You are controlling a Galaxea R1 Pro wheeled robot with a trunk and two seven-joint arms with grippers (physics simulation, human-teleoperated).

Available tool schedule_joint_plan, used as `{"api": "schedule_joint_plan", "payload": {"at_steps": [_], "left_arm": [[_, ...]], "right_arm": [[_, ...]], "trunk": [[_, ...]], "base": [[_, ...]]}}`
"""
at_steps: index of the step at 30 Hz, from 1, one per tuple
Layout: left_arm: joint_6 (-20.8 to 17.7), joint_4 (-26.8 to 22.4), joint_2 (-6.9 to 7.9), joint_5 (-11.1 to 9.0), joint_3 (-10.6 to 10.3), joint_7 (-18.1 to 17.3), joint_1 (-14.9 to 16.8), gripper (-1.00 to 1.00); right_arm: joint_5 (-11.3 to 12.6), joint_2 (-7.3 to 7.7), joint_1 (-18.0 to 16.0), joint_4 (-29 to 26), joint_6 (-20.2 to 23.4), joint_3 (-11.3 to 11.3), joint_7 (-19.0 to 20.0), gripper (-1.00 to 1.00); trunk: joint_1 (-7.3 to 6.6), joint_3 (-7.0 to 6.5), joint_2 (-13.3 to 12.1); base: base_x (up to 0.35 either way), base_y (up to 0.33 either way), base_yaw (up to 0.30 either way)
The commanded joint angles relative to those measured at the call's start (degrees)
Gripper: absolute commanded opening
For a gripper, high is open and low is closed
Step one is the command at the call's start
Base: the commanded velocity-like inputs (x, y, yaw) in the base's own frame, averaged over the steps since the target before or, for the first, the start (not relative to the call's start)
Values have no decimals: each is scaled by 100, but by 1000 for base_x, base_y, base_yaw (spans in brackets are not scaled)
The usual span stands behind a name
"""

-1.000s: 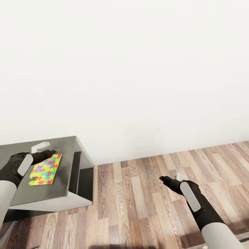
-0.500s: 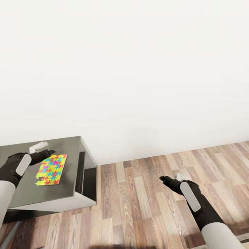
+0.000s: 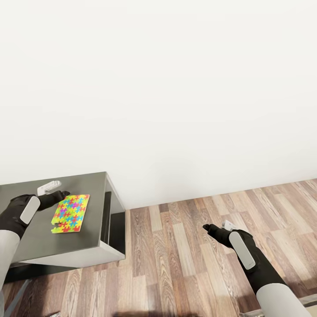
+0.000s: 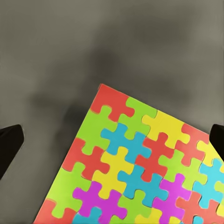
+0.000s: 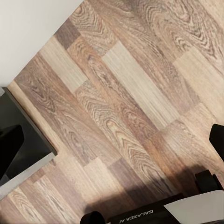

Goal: Put all the toys in the child's room - the three board games (two on the bed and one on the table), the two jigsaw puzzles on the table, and the tennis ball on the table - inside the toy box on the table in the child's room.

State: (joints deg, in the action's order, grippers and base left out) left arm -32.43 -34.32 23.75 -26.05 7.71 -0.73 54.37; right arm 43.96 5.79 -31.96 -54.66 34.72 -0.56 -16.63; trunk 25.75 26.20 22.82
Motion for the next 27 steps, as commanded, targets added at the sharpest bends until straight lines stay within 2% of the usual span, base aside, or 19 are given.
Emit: {"api": "schedule_joint_plan", "payload": {"at_steps": [1,9,27], "left_arm": [[-36,-5,-2,-14,20,-7,3,100],[-35,-5,-2,-10,20,-7,3,100],[-27,17,-6,-5,20,-7,3,100]], "right_arm": [[60,2,-3,-10,14,-6,-52,100],[60,1,-3,-10,17,0,-51,100],[60,1,-3,-1,17,3,-51,100]], "trunk": [[3,9,10],[3,38,10],[3,197,10]], "base": [[-16,18,0],[-5,6,0],[0,0,0]]}}
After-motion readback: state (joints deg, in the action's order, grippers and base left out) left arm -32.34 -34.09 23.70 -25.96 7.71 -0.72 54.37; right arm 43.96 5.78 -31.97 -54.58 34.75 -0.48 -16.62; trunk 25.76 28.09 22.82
